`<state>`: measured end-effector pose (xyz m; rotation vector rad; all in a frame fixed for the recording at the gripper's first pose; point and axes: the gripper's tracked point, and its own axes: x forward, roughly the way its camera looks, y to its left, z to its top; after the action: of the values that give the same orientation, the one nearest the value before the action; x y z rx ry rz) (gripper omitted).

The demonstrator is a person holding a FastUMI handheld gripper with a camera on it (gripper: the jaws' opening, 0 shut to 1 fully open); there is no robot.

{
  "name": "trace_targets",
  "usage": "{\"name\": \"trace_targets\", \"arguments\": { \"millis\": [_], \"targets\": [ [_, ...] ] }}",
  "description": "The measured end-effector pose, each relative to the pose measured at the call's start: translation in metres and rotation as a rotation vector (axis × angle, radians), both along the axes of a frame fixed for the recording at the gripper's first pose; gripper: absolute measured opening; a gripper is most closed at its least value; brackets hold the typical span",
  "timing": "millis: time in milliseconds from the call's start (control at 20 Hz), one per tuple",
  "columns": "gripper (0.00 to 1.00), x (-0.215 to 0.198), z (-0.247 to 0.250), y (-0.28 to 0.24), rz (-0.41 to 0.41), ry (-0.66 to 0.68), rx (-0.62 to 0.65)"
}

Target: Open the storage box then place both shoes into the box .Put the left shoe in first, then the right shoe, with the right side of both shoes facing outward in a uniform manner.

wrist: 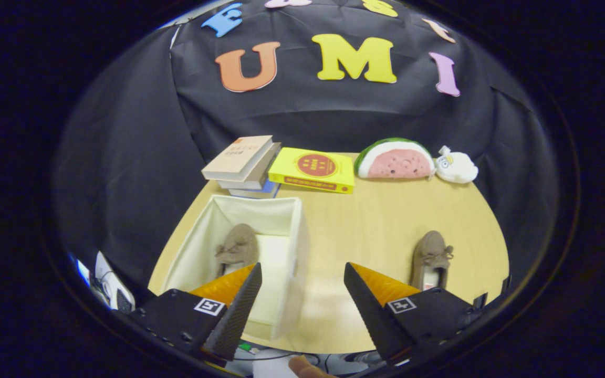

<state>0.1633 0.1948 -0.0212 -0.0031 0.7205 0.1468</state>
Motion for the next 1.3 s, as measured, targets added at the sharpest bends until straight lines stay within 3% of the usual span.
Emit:
{"name": "trace_targets", "arguments": {
  "millis": [400,750,1050,1150,1250,1300],
  "targets": [
    [0.96,0.012,-0.041,-0.157,-0.176,0.051,-0.082],
    [0.97,0.024,-0.103,-0.242,-0.264,0.142,-0.141],
    [0.90,0.040,-0.151,-0.284,-0.323,0.218,-0.200],
    [0.87,0.044,-0.160,-0.283,-0.313,0.232,-0.165],
    [0.81,0.050,-0.168,-0.278,-0.288,0.235,-0.118],
    [0.72,0.053,-0.174,-0.273,-0.266,0.242,-0.084]
  ]
}}
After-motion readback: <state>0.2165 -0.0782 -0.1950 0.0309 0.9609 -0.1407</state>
